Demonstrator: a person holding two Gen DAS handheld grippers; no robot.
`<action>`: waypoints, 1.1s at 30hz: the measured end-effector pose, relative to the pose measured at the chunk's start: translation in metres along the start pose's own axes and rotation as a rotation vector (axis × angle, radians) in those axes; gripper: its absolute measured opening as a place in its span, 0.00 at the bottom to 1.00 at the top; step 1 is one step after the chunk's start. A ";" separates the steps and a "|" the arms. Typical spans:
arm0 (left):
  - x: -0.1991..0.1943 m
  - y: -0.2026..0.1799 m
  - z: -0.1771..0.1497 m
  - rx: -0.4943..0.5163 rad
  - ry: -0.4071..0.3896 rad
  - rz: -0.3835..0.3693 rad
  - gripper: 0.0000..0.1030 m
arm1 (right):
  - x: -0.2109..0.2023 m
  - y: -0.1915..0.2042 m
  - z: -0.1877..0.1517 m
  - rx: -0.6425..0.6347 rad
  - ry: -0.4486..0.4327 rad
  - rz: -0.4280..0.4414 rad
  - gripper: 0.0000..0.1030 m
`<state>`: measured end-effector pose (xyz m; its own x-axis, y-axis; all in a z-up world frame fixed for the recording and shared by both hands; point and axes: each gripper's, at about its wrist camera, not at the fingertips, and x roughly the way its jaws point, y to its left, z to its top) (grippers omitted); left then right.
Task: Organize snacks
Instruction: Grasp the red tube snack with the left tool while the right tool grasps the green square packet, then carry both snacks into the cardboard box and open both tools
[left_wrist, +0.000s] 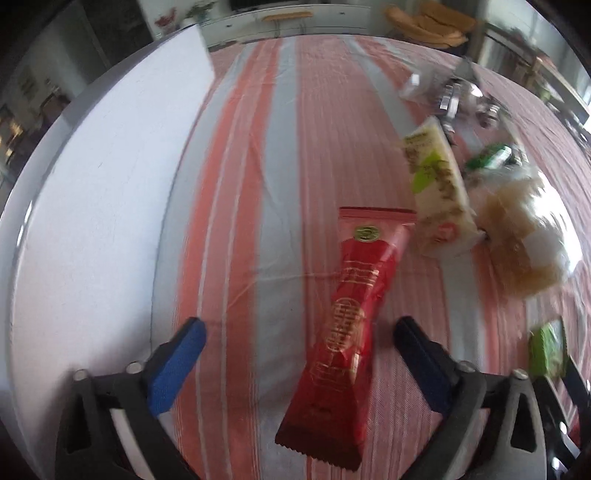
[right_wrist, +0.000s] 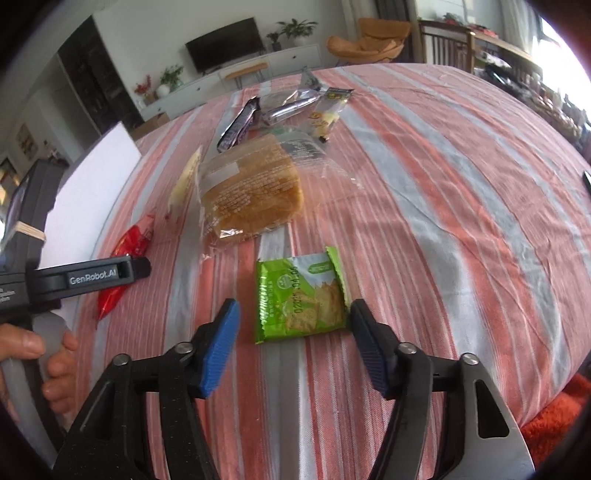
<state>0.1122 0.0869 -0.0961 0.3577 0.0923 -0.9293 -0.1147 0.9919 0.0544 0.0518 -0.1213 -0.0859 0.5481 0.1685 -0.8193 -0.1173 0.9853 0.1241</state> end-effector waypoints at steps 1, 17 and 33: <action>-0.005 -0.002 -0.001 0.004 -0.009 -0.070 0.51 | 0.006 0.010 0.003 -0.083 0.024 -0.046 0.69; -0.140 0.043 -0.020 -0.025 -0.282 -0.322 0.12 | -0.077 0.013 0.056 -0.016 -0.051 0.255 0.51; -0.167 0.080 -0.040 -0.067 -0.359 -0.167 0.12 | -0.092 0.061 0.062 -0.117 -0.075 0.286 0.52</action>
<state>0.0066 0.1475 0.0488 0.6759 -0.0336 -0.7362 -0.0832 0.9891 -0.1216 0.0459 -0.0746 0.0319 0.5385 0.4439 -0.7162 -0.3673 0.8887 0.2746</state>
